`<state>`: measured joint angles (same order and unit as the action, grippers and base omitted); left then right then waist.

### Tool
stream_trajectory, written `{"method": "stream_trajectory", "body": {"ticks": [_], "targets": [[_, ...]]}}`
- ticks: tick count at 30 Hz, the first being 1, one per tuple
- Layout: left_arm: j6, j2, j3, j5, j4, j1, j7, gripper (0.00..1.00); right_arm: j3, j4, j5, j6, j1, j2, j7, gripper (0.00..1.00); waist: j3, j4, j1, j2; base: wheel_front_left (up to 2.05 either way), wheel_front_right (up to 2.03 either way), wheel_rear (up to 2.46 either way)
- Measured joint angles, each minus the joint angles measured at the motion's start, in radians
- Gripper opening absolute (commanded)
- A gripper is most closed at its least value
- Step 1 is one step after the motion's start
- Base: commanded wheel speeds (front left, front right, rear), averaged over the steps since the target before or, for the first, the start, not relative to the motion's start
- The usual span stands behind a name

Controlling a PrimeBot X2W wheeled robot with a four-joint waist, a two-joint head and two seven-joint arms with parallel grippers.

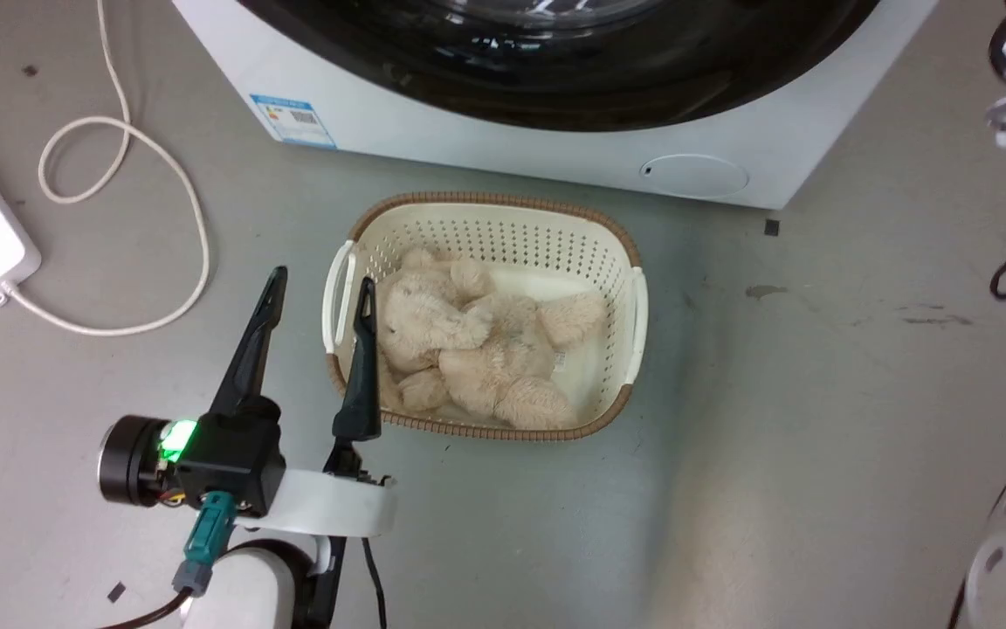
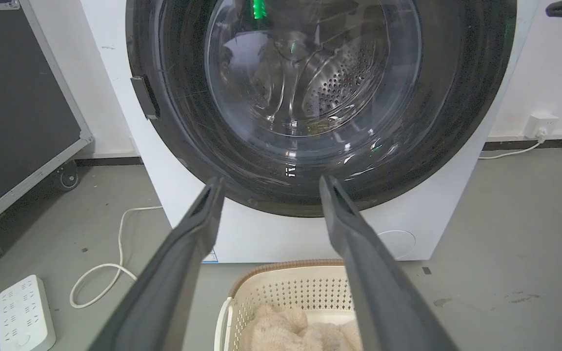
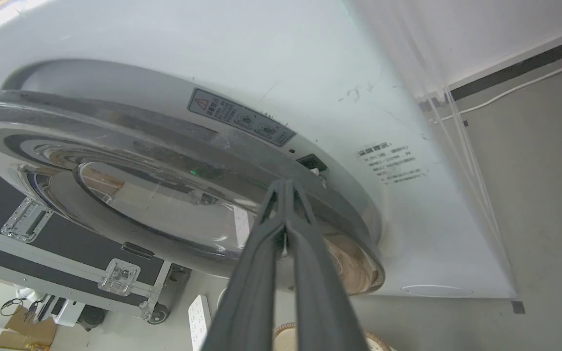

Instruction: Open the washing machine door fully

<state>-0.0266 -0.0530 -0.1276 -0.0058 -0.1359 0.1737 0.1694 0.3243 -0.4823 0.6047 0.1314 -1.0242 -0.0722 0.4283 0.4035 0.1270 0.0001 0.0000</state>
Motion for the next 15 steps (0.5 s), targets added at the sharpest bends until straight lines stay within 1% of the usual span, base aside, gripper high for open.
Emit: {"method": "stream_trajectory", "body": {"ticks": [4, 10, 15], "targets": [[-0.006, 0.0, -0.017, 0.0, -0.005, 0.014, 0.008, 1.0, 0.045, -0.08, 0.021, 0.0, -0.075, -0.009, 0.068, 0.0, 0.018, 0.014, 0.0, 0.0, 0.0, 0.0, 0.0], [-0.014, 0.0, -0.036, -0.001, -0.013, 0.016, 0.018, 1.0, 0.108, -0.186, 0.036, 0.0, -0.186, -0.047, 0.17, 0.0, 0.043, 0.038, 0.0, 0.0, 0.0, 0.0, 0.0], [-0.016, 0.0, -0.051, -0.005, -0.02, 0.027, 0.03, 1.0, 0.163, -0.251, 0.056, 0.0, -0.281, -0.069, 0.231, 0.0, 0.067, 0.056, 0.0, 0.0, 0.0, 0.0, 0.0]]}}
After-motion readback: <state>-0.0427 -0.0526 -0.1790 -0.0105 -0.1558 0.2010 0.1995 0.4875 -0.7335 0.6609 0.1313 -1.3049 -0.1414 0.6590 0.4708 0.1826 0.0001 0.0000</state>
